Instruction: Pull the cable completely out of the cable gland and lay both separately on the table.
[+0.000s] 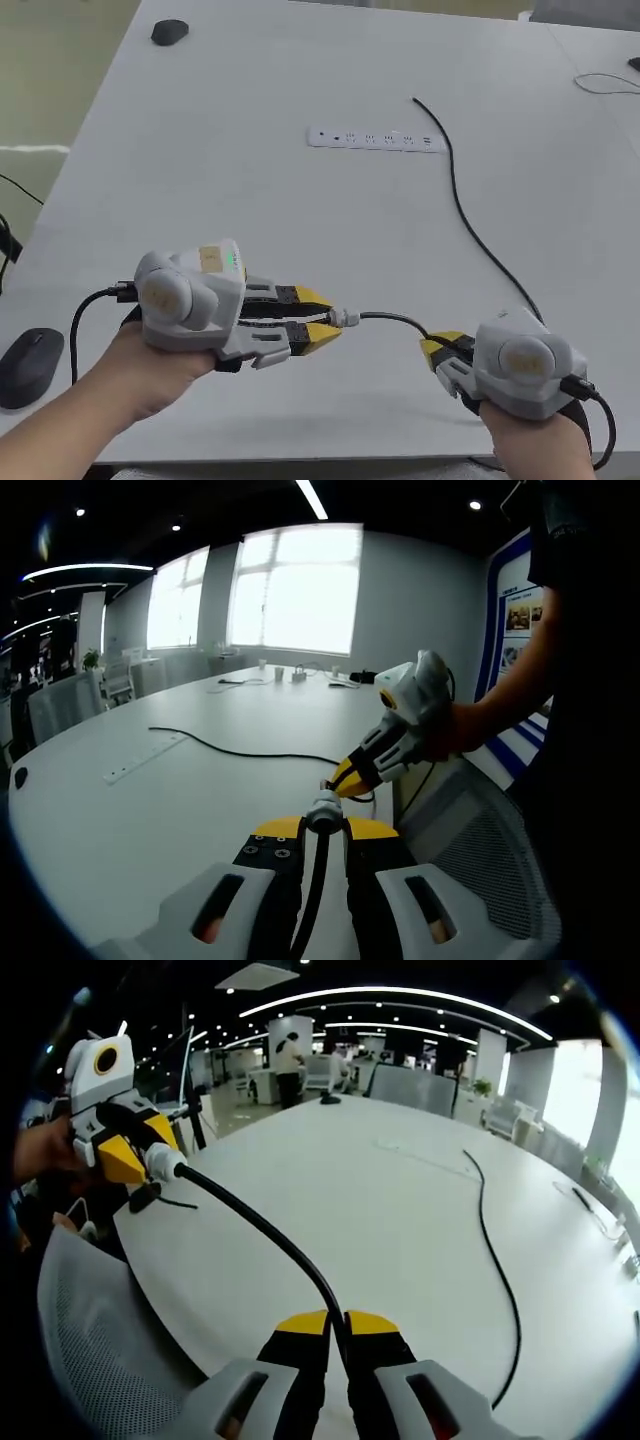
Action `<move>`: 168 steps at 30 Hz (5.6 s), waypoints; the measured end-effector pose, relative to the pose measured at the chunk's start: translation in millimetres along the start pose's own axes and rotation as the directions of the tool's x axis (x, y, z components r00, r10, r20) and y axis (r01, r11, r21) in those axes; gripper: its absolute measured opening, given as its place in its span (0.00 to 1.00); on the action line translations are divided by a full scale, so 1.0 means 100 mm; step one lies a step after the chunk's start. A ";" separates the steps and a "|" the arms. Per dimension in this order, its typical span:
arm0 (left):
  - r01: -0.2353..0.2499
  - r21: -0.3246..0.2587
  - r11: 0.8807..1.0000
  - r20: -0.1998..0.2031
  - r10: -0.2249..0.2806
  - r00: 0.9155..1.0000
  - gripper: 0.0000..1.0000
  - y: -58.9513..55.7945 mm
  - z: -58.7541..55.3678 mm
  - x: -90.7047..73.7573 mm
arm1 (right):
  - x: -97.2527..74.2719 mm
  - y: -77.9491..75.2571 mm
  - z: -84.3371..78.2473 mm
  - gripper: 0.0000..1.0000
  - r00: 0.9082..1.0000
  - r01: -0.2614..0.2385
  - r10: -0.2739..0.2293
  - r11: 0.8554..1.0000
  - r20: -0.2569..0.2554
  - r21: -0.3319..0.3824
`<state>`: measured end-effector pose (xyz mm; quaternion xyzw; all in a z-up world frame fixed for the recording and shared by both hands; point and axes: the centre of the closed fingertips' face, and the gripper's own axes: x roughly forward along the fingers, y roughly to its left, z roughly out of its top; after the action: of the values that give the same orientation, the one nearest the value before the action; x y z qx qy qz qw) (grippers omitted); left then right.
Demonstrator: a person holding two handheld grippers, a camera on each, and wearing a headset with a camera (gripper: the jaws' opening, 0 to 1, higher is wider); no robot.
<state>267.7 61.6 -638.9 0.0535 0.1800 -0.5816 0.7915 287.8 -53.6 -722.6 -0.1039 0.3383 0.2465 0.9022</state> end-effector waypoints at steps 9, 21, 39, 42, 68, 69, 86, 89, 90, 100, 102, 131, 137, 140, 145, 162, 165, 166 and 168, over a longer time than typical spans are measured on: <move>-0.015 0.007 1.000 -0.024 0.016 1.000 0.15 0.04 -0.04 -0.03 | -0.02 0.02 0.00 0.01 1.000 -0.022 0.023 0.999 0.010 -0.025; -0.017 0.024 1.000 -0.029 0.018 0.999 0.15 0.05 -0.03 -0.03 | -0.24 0.35 0.38 0.16 0.990 -0.083 0.102 0.978 0.095 -0.194; -0.001 0.040 0.999 -0.044 0.003 0.999 0.15 -0.02 -0.04 0.04 | -0.15 0.86 0.69 0.08 0.972 -0.145 0.202 0.914 0.117 -0.378; 0.003 0.045 0.999 -0.049 -0.001 0.999 0.15 -0.04 -0.06 0.05 | -0.15 0.87 0.71 0.05 0.969 -0.153 0.213 0.914 0.123 -0.377; -0.017 0.021 1.000 -0.026 0.017 1.000 0.15 -0.02 0.05 0.09 | -0.13 0.59 0.61 0.00 0.975 -0.160 0.182 0.972 0.128 -0.170; -0.018 0.022 1.000 -0.024 0.018 1.000 0.15 -0.02 0.06 0.09 | -0.13 0.58 0.62 0.00 0.974 -0.166 0.183 0.978 0.136 -0.127; -0.022 0.028 0.999 -0.008 0.022 1.000 0.15 -0.04 0.15 0.13 | -0.11 0.19 0.39 0.00 0.987 -0.114 0.114 0.993 0.117 -0.008; -0.022 0.029 0.999 -0.007 0.023 1.000 0.15 -0.05 0.15 0.14 | -0.09 0.14 0.32 0.00 0.989 -0.109 0.107 0.994 0.106 0.013; -0.022 0.030 0.999 -0.008 0.023 1.000 0.15 -0.06 0.14 0.14 | -0.09 0.12 0.29 0.00 0.990 -0.107 0.103 0.994 0.100 0.033; -0.025 0.027 0.999 -0.009 0.025 1.000 0.15 -0.07 0.13 0.14 | 0.00 -0.03 0.04 0.00 0.996 -0.081 0.073 0.981 0.054 0.174; -0.024 0.026 0.999 -0.014 0.024 1.000 0.15 -0.08 0.12 0.14 | 0.01 -0.03 0.02 0.00 0.996 -0.086 0.077 0.978 0.054 0.190; -0.042 0.006 0.999 -0.015 0.042 0.999 0.15 -0.01 0.10 0.09 | -0.11 0.04 0.11 0.14 0.994 -0.091 0.085 0.992 0.065 0.092; -0.046 -0.001 0.999 -0.016 0.046 0.999 0.15 -0.02 0.08 0.08 | -0.25 0.18 0.39 0.25 0.985 -0.121 0.130 0.989 0.113 -0.081; -0.046 -0.001 0.999 -0.018 0.046 0.999 0.15 -0.03 0.07 0.08 | -0.30 0.33 0.58 0.25 0.975 -0.138 0.168 0.971 0.147 -0.195; -0.042 -0.004 0.999 -0.019 0.041 0.999 0.15 -0.05 0.07 0.08 | -0.30 0.55 0.73 0.25 0.965 -0.163 0.210 0.949 0.157 -0.270; -0.034 -0.008 0.999 -0.032 0.034 0.999 0.15 -0.07 0.04 0.08 | -0.20 0.83 0.76 0.06 0.958 -0.181 0.269 0.834 0.098 -0.521; -0.034 -0.013 0.999 -0.033 0.033 0.999 0.15 -0.06 0.04 0.09 | -0.19 0.84 0.74 0.03 0.958 -0.185 0.273 0.824 0.090 -0.535; -0.034 -0.013 0.999 -0.032 0.033 0.999 0.15 -0.06 0.04 0.09 | -0.19 0.84 0.74 0.03 0.958 -0.185 0.274 0.824 0.089 -0.536; -0.032 -0.014 0.999 -0.032 0.032 0.999 0.15 -0.06 0.04 0.09 | -0.19 0.84 0.74 0.02 0.958 -0.183 0.272 0.823 0.089 -0.537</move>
<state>265.0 49.9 -637.8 0.0598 0.1962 -0.5666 0.7981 273.6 37.2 -656.6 -0.2841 0.1941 0.4429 0.8279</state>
